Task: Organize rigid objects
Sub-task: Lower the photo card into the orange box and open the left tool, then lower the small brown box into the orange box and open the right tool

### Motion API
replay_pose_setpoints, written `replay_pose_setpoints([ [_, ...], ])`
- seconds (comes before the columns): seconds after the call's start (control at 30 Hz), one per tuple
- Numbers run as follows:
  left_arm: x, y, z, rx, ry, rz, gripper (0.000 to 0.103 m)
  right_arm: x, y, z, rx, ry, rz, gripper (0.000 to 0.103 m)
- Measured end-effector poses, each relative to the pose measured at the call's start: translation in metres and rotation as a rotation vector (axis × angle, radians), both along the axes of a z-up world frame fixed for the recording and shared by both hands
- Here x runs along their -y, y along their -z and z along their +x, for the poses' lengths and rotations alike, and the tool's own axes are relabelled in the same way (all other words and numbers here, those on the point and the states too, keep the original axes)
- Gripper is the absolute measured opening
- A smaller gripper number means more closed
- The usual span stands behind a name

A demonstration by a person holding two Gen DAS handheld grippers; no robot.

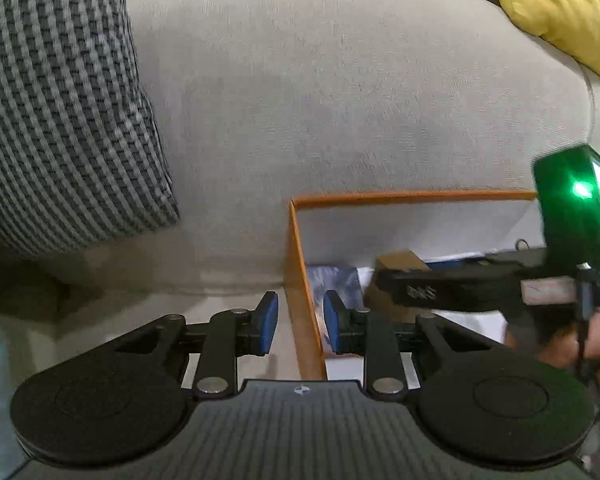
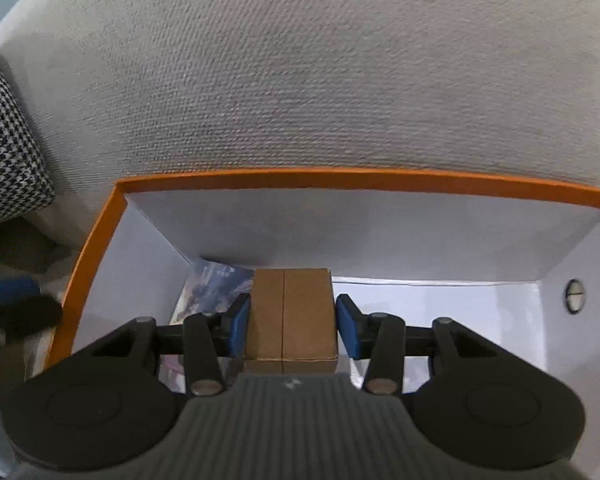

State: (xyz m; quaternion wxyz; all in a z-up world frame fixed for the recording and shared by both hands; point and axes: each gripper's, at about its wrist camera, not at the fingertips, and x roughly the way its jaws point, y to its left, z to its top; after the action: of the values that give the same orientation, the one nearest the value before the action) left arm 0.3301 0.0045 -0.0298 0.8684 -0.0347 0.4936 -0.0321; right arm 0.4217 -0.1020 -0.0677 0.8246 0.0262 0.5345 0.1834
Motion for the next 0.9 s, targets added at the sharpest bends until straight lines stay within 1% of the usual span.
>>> replay_pose_setpoints([
  [0.07, -0.001, 0.007, -0.011, -0.004, 0.008, -0.018, 0.031, -0.003, 0.0, 0.0, 0.003, -0.009, 0.022, 0.047],
  [0.2, 0.003, 0.024, -0.022, -0.008, 0.015, -0.042, 0.028, 0.004, 0.0, 0.002, -0.008, -0.01, 0.022, 0.047],
  [0.33, 0.0, 0.037, -0.039, -0.001, 0.012, -0.066, 0.028, 0.018, -0.009, 0.002, 0.063, -0.045, -0.106, 0.047],
  [0.47, 0.005, 0.049, -0.06, -0.007, 0.01, -0.076, 0.028, 0.024, -0.012, 0.004, 0.12, -0.074, -0.271, 0.047],
  [0.53, 0.011, 0.062, -0.068, -0.01, 0.014, -0.074, 0.028, 0.023, -0.011, 0.001, 0.169, -0.134, -0.37, 0.047],
  [0.63, 0.02, 0.07, -0.078, -0.012, 0.016, -0.068, 0.028, 0.015, -0.005, -0.009, 0.22, -0.266, -0.455, 0.047],
  [0.7, 0.028, 0.076, -0.077, -0.012, 0.015, -0.065, 0.028, 0.006, 0.0, -0.018, 0.254, -0.361, -0.527, 0.047],
  [0.8, 0.031, 0.069, -0.071, -0.012, 0.015, -0.06, 0.028, -0.002, 0.006, -0.029, 0.26, -0.462, -0.578, 0.047],
  [0.83, 0.029, 0.061, -0.068, -0.012, 0.014, -0.059, 0.028, -0.003, 0.006, -0.027, 0.268, -0.485, -0.587, 0.047],
  [0.87, 0.022, 0.062, -0.054, -0.012, 0.013, -0.06, 0.028, -0.003, 0.005, -0.03, 0.276, -0.502, -0.589, 0.047],
  [0.9, 0.024, 0.063, -0.055, -0.012, 0.012, -0.06, 0.028, -0.003, 0.004, -0.031, 0.275, -0.512, -0.582, 0.047],
])
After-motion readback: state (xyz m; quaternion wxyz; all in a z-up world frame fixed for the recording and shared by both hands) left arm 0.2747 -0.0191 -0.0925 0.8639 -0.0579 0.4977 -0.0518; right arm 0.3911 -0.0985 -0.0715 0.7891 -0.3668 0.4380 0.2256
